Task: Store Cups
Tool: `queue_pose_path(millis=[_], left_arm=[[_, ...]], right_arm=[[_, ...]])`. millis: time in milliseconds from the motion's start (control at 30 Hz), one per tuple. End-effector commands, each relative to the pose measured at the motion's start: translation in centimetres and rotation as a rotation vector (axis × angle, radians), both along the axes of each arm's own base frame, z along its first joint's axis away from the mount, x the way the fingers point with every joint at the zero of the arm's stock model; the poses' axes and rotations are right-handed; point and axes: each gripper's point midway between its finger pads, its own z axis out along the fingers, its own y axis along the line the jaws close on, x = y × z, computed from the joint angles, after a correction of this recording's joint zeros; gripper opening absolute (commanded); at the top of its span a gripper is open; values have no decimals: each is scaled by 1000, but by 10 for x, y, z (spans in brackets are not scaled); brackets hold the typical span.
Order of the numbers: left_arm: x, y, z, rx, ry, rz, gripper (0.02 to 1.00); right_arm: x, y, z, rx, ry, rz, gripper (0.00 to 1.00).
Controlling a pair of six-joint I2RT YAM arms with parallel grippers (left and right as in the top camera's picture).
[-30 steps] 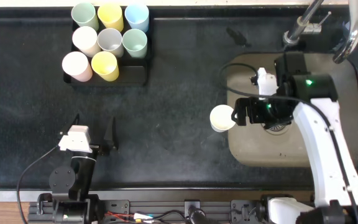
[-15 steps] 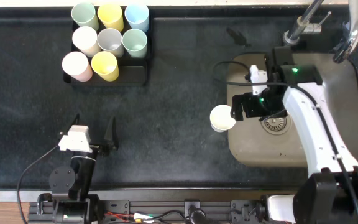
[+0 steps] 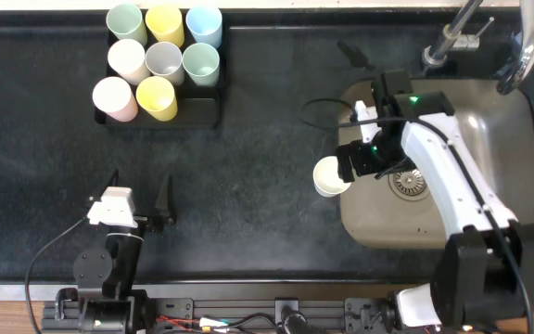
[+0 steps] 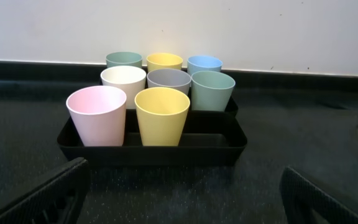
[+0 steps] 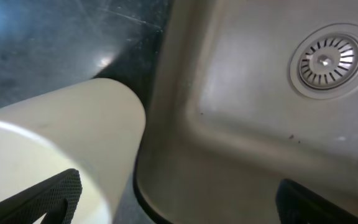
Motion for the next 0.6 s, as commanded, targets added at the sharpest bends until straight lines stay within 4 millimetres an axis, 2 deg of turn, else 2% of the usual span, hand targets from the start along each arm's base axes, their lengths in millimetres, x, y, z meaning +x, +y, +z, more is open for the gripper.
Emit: queue_pose_path(millis=[33,200,367,600], left_arm=[[-1,-2,0,-4,-3,-10,1000],[-1,-2,0,-4,-3,-10,1000],[-1,-2,0,-4,-3,-10,1000],[-1,-2,0,-4,-3,-10,1000]], right_arm=[[9,0,0,-40,-15,30,963],[14,2,-1,-35,-35,8,842],[17,8,-1,-31,-45,2,766],[14,17,-4,-7,-25,5,507]])
